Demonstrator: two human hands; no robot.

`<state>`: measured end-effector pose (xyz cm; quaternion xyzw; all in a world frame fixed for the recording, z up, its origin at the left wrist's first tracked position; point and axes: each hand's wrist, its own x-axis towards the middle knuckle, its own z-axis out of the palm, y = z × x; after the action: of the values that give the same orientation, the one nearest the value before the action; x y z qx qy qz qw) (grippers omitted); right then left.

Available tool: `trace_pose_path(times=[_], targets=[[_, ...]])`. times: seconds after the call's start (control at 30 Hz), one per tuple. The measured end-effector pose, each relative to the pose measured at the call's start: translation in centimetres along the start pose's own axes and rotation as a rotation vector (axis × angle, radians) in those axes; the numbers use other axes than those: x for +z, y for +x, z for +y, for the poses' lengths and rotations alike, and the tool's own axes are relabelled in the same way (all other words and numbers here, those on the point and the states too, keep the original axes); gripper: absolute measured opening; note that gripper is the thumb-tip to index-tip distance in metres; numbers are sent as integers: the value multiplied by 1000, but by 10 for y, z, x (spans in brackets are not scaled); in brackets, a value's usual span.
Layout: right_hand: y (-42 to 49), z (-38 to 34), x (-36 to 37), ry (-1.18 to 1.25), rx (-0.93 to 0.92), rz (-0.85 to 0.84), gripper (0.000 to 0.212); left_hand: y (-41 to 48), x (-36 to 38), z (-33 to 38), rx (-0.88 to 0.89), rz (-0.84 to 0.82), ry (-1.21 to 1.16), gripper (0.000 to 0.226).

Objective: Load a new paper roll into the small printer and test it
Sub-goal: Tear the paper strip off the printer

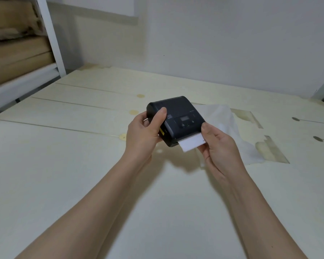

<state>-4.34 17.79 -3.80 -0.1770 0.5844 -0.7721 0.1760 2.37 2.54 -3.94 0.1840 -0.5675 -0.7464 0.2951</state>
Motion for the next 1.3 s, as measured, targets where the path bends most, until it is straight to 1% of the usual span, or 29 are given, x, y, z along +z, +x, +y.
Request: trace_pose_path(times=[0.27,0.37,0.5,0.57,0.63,0.73,0.8,0.87,0.93,1.03,1.13,1.23,1.27,1.3], targets=[[1,0,-2,19,11,23,21,-3,2,-2,-6,118,72,59],[0,-1,-2,13,-1,30,21,-4,2,-2,-5,96,50,51],[0,-3,-3,-25,-10,44,21,0,-2,-1,-38,-18,22,37],[-1,-3,-5,-105,-20,83,23,4,-8,0,-35,-68,59,30],[-4,-3,-5,-238,-38,127,23,6,-14,-1,-44,-97,96,21],[-10,-1,-4,-456,-74,150,21,6,-19,-5,-57,-98,137,11],[-11,1,-3,-516,-70,156,23,7,-22,-9,-26,-74,248,14],[-10,1,-3,-567,-62,172,25,7,-23,-12,-11,-92,346,17],[-8,1,-4,-623,-56,176,24,9,-24,-17,-12,-128,395,18],[-9,3,-3,-717,-59,165,24,11,-25,-20,-22,-135,478,24],[-9,5,-2,-801,-80,162,24,12,-26,-21,-28,-126,510,24],[-9,3,-1,-937,-103,141,24,12,-25,-21,-18,-132,508,22],[-9,3,-1,-974,-104,135,24,12,-24,-21,-22,-133,513,26],[-9,3,-1,-999,-105,134,25,11,-24,-20,-34,-133,519,35]])
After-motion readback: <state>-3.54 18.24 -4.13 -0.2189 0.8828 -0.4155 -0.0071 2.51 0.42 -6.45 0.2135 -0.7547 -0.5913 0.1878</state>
